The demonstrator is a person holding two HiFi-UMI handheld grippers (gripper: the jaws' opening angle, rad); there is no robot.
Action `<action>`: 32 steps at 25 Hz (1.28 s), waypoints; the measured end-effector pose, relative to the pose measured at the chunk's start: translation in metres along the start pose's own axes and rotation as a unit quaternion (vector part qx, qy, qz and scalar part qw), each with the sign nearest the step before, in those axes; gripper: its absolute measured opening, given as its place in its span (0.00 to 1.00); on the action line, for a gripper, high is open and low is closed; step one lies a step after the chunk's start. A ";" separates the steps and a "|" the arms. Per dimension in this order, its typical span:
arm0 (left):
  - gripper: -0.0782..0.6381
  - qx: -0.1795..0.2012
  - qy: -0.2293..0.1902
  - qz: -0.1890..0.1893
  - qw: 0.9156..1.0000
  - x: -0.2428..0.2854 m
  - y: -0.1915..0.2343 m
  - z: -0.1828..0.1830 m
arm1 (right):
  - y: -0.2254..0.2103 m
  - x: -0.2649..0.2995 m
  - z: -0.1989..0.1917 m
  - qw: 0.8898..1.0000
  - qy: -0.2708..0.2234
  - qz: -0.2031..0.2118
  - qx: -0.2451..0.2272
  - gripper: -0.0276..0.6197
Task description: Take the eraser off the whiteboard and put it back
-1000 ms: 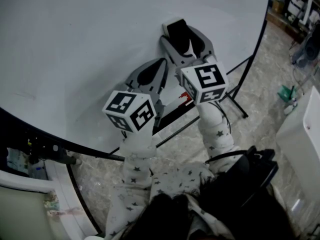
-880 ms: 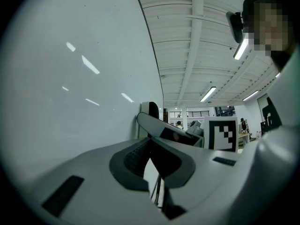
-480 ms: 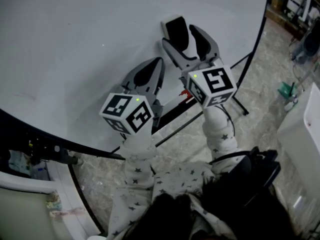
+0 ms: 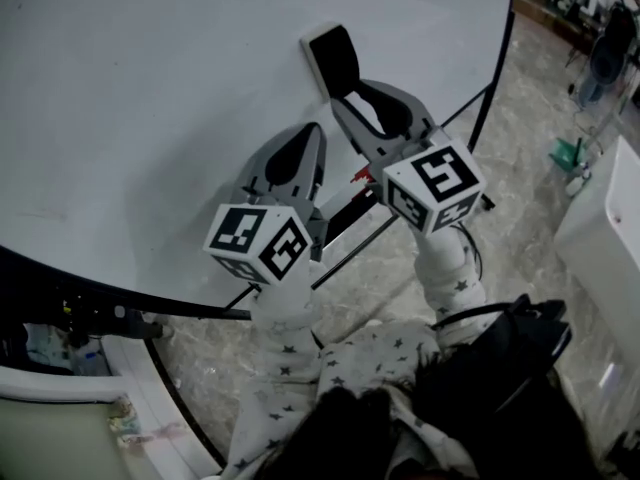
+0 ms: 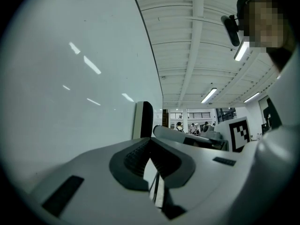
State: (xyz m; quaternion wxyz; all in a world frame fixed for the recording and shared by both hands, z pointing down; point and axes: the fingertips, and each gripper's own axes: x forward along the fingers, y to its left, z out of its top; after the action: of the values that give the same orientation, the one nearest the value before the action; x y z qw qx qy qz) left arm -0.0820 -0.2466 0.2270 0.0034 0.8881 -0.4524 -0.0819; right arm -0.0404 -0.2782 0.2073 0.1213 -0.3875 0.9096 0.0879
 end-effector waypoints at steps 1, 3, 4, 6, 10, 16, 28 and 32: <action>0.11 -0.001 0.001 0.001 1.000 -0.001 0.000 -0.002 | 0.002 -0.002 -0.003 1.000 0.005 0.005 0.004 0.22; 0.11 -0.001 0.003 -0.001 1.000 -0.001 -0.007 -0.004 | 0.004 -0.010 -0.005 1.000 0.012 0.014 0.015 0.14; 0.11 0.000 0.003 -0.003 1.000 -0.001 -0.015 -0.005 | 0.004 -0.018 -0.005 1.000 0.014 0.017 0.020 0.11; 0.11 0.002 0.003 -0.007 1.000 -0.001 -0.035 -0.007 | 0.003 -0.037 -0.002 0.999 0.016 0.021 0.024 0.07; 0.11 0.000 0.009 -0.013 1.000 -0.001 -0.041 -0.013 | 0.006 -0.044 -0.008 0.999 0.029 0.029 0.029 0.05; 0.11 -0.010 0.020 -0.024 0.999 -0.001 -0.039 -0.026 | 0.019 -0.047 -0.021 0.996 0.047 0.055 0.043 0.05; 0.11 -0.012 0.036 -0.018 0.999 -0.007 -0.039 -0.056 | 0.019 -0.061 -0.052 0.992 0.087 0.068 0.053 0.05; 0.11 -0.017 0.036 -0.020 0.999 -0.006 -0.039 -0.059 | 0.020 -0.063 -0.057 0.992 0.091 0.069 0.058 0.05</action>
State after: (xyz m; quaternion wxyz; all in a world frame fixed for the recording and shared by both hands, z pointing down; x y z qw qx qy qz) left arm -0.0457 -0.2231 0.2830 0.0329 0.8991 -0.4327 -0.0575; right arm -0.0208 -0.2359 0.2809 0.0541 -0.3223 0.9451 0.0072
